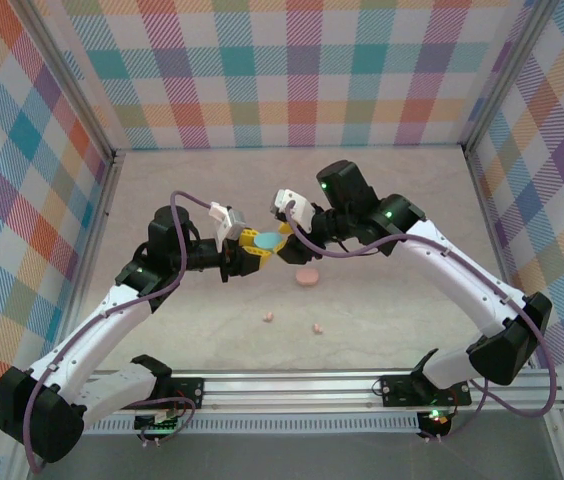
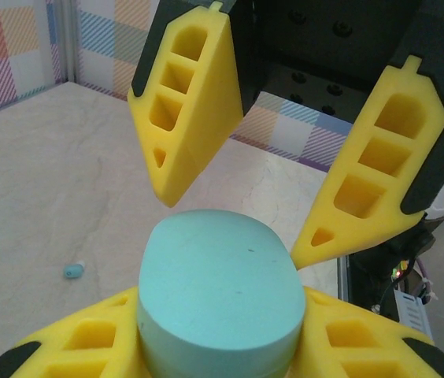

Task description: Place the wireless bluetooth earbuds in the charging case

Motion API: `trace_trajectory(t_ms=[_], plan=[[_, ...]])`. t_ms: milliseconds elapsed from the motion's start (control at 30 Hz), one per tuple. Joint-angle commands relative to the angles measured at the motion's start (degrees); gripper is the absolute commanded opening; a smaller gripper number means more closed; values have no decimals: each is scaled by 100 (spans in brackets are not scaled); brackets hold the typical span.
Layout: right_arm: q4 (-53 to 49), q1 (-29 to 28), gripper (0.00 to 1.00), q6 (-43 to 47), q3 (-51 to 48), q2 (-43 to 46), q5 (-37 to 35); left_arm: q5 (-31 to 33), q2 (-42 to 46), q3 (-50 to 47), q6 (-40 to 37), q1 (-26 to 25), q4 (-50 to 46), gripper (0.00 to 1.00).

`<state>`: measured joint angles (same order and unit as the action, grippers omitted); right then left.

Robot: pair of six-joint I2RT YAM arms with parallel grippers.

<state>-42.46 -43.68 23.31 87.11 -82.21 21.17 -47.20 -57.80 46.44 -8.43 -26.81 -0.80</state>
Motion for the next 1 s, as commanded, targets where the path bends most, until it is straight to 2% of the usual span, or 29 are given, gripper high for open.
trace_trajectory(t_ms=[0, 433, 733, 800, 867, 967], plan=[[192, 62, 51, -160, 393, -234, -686, -554, 171, 55, -10, -53, 121, 15], [111, 162, 49, -558, 746, -446, -1244, -571, 326, -47, -10, -59, 80, 15], [264, 346, 48, -955, 681, -280, -1339, -589, 306, -48, -19, -50, 64, 7], [330, 424, 49, -1090, 597, -197, -1211, -562, 319, -40, -51, -54, 25, 6], [468, 561, 51, -1393, 433, -67, -727, -522, 329, -29, -96, -52, 2, 6], [790, 790, 56, -2630, 173, 111, 79, -387, 295, -29, -124, -55, 91, 6]])
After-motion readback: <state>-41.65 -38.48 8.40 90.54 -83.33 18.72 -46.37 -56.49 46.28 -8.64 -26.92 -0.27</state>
